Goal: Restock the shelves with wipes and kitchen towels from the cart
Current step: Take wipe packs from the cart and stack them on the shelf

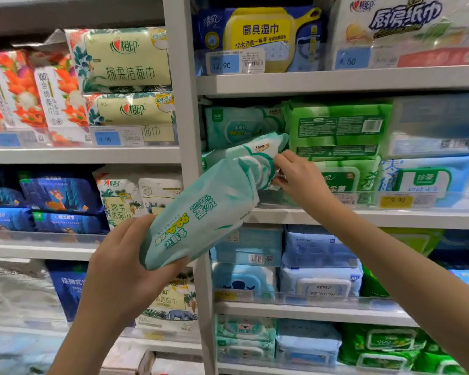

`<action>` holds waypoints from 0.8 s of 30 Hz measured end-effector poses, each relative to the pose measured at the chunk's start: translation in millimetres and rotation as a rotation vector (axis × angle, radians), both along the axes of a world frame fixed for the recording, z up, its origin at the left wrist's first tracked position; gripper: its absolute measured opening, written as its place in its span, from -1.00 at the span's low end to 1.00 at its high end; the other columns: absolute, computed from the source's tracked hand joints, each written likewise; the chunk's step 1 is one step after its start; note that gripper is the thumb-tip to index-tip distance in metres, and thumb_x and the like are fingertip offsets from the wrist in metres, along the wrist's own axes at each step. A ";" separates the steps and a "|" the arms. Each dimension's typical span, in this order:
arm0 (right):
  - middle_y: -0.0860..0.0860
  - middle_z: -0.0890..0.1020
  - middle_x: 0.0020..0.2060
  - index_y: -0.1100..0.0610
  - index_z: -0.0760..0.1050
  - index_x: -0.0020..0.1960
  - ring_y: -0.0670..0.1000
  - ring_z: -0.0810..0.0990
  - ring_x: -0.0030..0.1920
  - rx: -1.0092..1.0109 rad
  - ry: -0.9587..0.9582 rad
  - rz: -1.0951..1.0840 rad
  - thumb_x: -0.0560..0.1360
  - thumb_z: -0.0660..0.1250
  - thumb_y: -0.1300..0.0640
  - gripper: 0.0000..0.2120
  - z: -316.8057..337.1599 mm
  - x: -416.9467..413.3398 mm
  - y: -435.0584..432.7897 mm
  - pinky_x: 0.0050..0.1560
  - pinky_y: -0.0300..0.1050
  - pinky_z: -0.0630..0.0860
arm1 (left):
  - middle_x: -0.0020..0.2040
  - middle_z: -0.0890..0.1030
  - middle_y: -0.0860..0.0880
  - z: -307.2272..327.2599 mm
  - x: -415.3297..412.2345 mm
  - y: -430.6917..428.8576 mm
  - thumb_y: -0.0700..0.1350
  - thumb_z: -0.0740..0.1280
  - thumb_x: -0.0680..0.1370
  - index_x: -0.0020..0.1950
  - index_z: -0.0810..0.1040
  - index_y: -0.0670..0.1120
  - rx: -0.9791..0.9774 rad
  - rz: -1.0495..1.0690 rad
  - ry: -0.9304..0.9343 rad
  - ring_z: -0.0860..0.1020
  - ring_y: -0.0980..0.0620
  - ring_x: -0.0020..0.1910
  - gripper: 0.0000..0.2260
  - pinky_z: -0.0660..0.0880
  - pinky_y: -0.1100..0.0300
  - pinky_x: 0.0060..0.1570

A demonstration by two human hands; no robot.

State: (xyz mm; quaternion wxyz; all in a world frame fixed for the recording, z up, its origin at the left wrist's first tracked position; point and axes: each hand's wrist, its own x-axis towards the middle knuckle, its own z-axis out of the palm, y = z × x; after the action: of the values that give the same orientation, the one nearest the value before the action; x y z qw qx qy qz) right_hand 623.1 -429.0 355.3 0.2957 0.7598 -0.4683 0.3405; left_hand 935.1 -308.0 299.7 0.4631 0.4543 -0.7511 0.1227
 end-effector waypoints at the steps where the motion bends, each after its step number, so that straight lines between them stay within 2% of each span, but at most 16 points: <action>1: 0.17 0.52 -0.30 0.29 0.47 -0.14 0.12 0.45 -0.47 -0.022 0.003 -0.018 0.24 0.52 0.38 -0.71 -3.0 -0.5 -2.4 -0.48 -0.18 0.26 | -0.10 0.53 0.03 0.9 -0.6 0.3 0.23 0.33 0.31 0.13 0.53 -0.16 -0.006 -0.002 0.001 0.46 0.00 -0.24 -0.43 0.36 0.30 -0.35; 6: 0.16 0.51 -0.41 0.29 0.47 -0.24 0.04 0.35 -0.51 -0.014 -0.058 -0.054 0.31 0.50 0.34 -0.81 -8.0 2.9 -1.1 -0.48 -0.20 0.26 | -0.12 0.52 0.02 5.3 -5.2 3.6 0.24 0.33 0.32 0.12 0.52 -0.17 -0.010 -0.042 -0.019 0.48 0.01 -0.26 -0.43 0.42 0.27 -0.41; 9: 0.15 0.58 -0.32 0.28 0.52 -0.23 0.05 0.38 -0.43 0.014 -0.084 -0.074 0.46 0.39 0.27 -0.88 -15.0 -0.9 6.8 -0.42 -0.13 0.31 | -0.10 0.53 0.02 2.3 -5.1 3.7 0.24 0.34 0.32 0.14 0.52 -0.16 -0.001 -0.056 -0.016 0.49 0.01 -0.23 -0.42 0.44 0.25 -0.39; 11: 0.10 0.65 -0.19 0.22 0.59 -0.16 0.10 0.52 -0.33 -0.060 0.024 -0.162 0.47 0.37 0.19 -0.90 -29.9 -5.2 14.5 -0.28 -0.07 0.44 | -0.11 0.52 0.04 -0.4 -4.4 3.6 0.25 0.33 0.31 0.15 0.52 -0.15 0.005 -0.055 0.005 0.48 0.02 -0.23 -0.41 0.41 0.29 -0.38; 13: 0.04 0.66 -0.07 0.17 0.63 -0.08 0.12 0.59 -0.09 -0.158 0.071 -0.250 0.43 0.38 0.08 -0.82 -41.9 -6.0 18.5 0.03 0.02 0.38 | -0.11 0.53 0.03 -2.4 -4.6 2.4 0.26 0.33 0.31 0.15 0.52 -0.16 0.012 -0.054 0.021 0.50 0.02 -0.24 -0.39 0.44 0.27 -0.41; 17: 0.05 0.61 0.02 0.21 0.63 0.01 0.18 0.51 0.11 -0.111 0.087 -0.307 0.36 0.47 -0.04 -0.63 -46.7 -5.1 8.6 0.34 0.17 0.15 | -0.12 0.53 0.03 -0.1 -7.7 -4.1 0.26 0.33 0.31 0.14 0.53 -0.16 0.008 -0.037 -0.004 0.50 0.02 -0.25 -0.41 0.49 0.17 -0.45; 19: 0.08 0.59 0.05 0.24 0.61 0.05 0.19 0.49 0.16 -0.075 0.104 -0.319 0.34 0.48 -0.06 -0.57 -50.4 -5.9 7.6 0.39 0.23 0.12 | -0.12 0.53 0.02 1.5 -9.9 -6.5 0.25 0.32 0.32 0.13 0.53 -0.16 0.003 -0.035 -0.018 0.49 0.02 -0.25 -0.42 0.47 0.20 -0.44; 22: 0.10 0.60 0.02 0.28 0.60 0.04 0.20 0.50 0.16 -0.037 0.115 -0.324 0.35 0.48 -0.06 -0.56 -49.5 -1.3 7.7 0.38 0.30 0.16 | -0.12 0.52 0.01 5.4 -14.7 -7.7 0.24 0.31 0.32 0.13 0.52 -0.17 -0.001 -0.037 -0.032 0.47 0.03 -0.26 -0.43 0.38 0.34 -0.40; 24: 0.12 0.62 -0.01 0.29 0.61 0.02 0.20 0.51 0.15 0.006 0.117 -0.331 0.35 0.48 -0.05 -0.56 -44.1 0.9 6.6 0.39 0.31 0.16 | -0.11 0.53 0.01 8.6 -18.4 -9.1 0.24 0.31 0.32 0.13 0.52 -0.16 0.005 -0.047 -0.035 0.46 0.04 -0.23 -0.43 0.37 0.35 -0.36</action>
State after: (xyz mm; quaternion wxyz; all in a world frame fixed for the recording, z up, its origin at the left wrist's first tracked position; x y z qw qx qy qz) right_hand 624.0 -422.4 311.2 0.3723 0.6917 -0.5701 0.2408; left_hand 916.8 -317.1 308.3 0.4513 0.4354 -0.7700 0.1178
